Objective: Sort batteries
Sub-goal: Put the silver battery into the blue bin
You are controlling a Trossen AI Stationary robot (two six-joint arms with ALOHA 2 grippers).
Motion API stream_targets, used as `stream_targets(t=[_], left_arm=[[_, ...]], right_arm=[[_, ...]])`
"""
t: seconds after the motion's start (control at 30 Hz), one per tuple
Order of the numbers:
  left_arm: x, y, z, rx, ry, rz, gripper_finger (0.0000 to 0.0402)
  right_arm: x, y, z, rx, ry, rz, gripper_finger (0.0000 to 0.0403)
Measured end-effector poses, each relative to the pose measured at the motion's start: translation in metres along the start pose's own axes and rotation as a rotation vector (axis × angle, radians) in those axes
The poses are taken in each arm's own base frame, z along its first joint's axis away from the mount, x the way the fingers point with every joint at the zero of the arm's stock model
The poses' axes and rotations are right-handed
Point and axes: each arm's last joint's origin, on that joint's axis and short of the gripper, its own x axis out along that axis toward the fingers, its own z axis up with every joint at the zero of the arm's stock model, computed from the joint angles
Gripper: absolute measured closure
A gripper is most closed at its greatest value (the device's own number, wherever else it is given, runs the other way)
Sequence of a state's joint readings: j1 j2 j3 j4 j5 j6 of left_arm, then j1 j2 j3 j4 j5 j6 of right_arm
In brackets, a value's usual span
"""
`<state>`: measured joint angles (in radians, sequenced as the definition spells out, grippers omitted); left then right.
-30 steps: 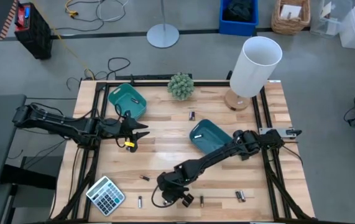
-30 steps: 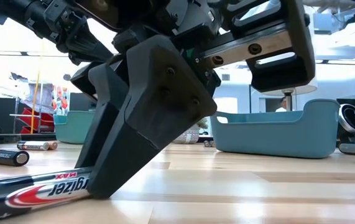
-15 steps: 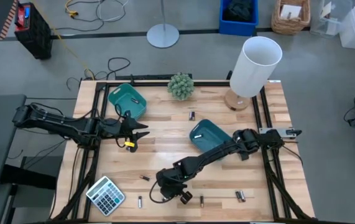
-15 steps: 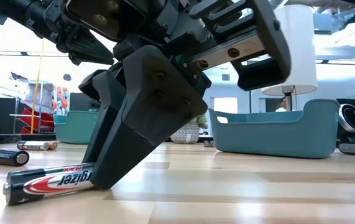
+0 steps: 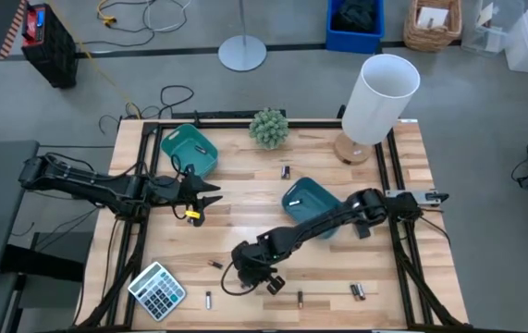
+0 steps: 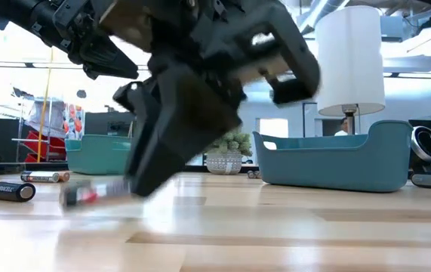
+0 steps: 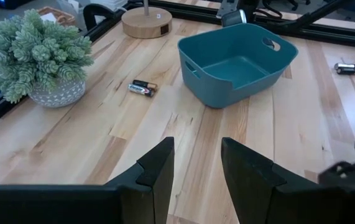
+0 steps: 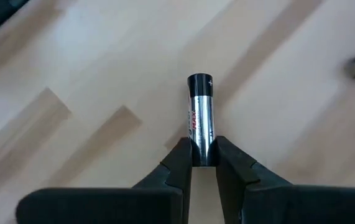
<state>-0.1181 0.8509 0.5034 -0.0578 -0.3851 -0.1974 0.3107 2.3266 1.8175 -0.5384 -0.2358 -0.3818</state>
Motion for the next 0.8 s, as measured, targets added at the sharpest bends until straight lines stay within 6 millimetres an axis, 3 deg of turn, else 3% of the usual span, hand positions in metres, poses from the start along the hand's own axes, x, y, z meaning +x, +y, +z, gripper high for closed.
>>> stream_targets(t=[0.27,0.43,0.67,0.8], left_arm=[[0.0,0.0,-0.001,-0.005,0.005,0.001,0.0274],[0.0,0.0,0.0,-0.004,0.004,0.001,0.0274],[0.0,0.0,0.0,0.005,0.004,0.001,0.0274],[0.0,0.0,0.0,-0.006,0.004,0.001,0.0274]], right_arm=[[-0.047,-0.006,0.008,0.0,0.01,-0.064,0.0333],[-0.086,-0.01,0.01,0.001,0.02,-0.112,0.0333],[-0.139,-0.01,0.003,0.05,0.062,-0.121,0.0333],[-0.159,-0.012,-0.009,0.109,0.074,-0.14,0.0333]])
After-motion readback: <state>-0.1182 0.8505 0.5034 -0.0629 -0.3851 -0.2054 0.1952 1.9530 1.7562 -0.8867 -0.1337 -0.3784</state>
